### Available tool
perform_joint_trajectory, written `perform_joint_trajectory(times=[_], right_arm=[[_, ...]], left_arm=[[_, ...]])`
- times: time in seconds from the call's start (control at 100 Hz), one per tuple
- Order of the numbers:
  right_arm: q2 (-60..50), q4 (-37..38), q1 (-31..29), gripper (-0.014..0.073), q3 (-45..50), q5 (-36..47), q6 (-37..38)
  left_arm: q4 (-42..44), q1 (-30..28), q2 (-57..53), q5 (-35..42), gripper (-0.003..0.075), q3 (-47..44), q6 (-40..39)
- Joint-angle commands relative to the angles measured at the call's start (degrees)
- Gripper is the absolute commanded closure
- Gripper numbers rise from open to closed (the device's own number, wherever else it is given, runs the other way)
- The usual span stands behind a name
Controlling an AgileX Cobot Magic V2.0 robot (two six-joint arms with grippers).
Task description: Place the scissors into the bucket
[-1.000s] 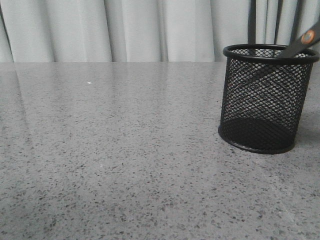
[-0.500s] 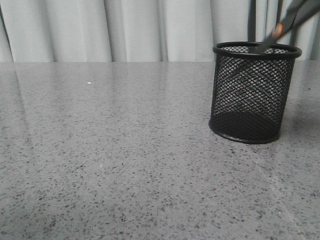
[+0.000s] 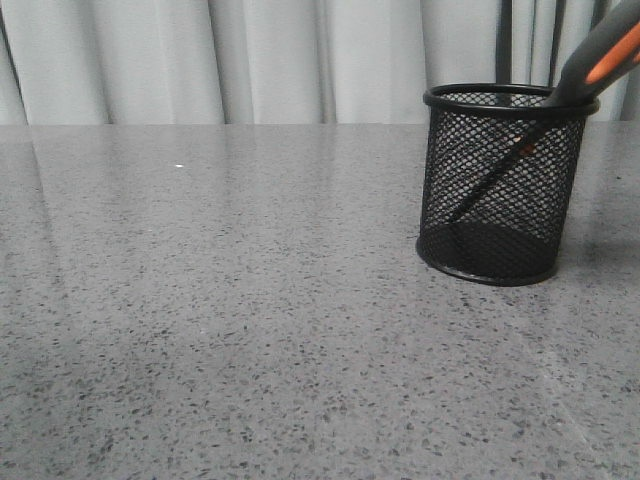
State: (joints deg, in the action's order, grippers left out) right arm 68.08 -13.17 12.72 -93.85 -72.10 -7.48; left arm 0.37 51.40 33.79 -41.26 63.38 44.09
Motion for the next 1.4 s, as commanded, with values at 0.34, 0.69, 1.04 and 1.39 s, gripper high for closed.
perform_joint_trajectory(times=[0.34, 0.69, 1.04, 1.39], right_arm=[[-37.94, 15.64, 0.09, 0.0643, 22.24, 15.43, -0.32], [-60.43, 16.82, 0.09, 0.0643, 46.56, 28.33, -0.32], [-61.29, 16.73, 0.09, 0.0643, 46.81, 27.48, -0.32], [-61.29, 16.73, 0.09, 0.0643, 46.81, 27.48, -0.32]], left_arm=[[18.18, 0.46, -18.41, 8.66, 0.0740, -18.63, -42.42], [17.39, 0.46, -30.10, 15.55, 0.0740, -37.47, -42.42], [15.59, 0.46, -30.10, 16.04, 0.0740, -38.16, -42.42], [15.59, 0.46, -30.10, 16.04, 0.0740, -38.16, -42.42]])
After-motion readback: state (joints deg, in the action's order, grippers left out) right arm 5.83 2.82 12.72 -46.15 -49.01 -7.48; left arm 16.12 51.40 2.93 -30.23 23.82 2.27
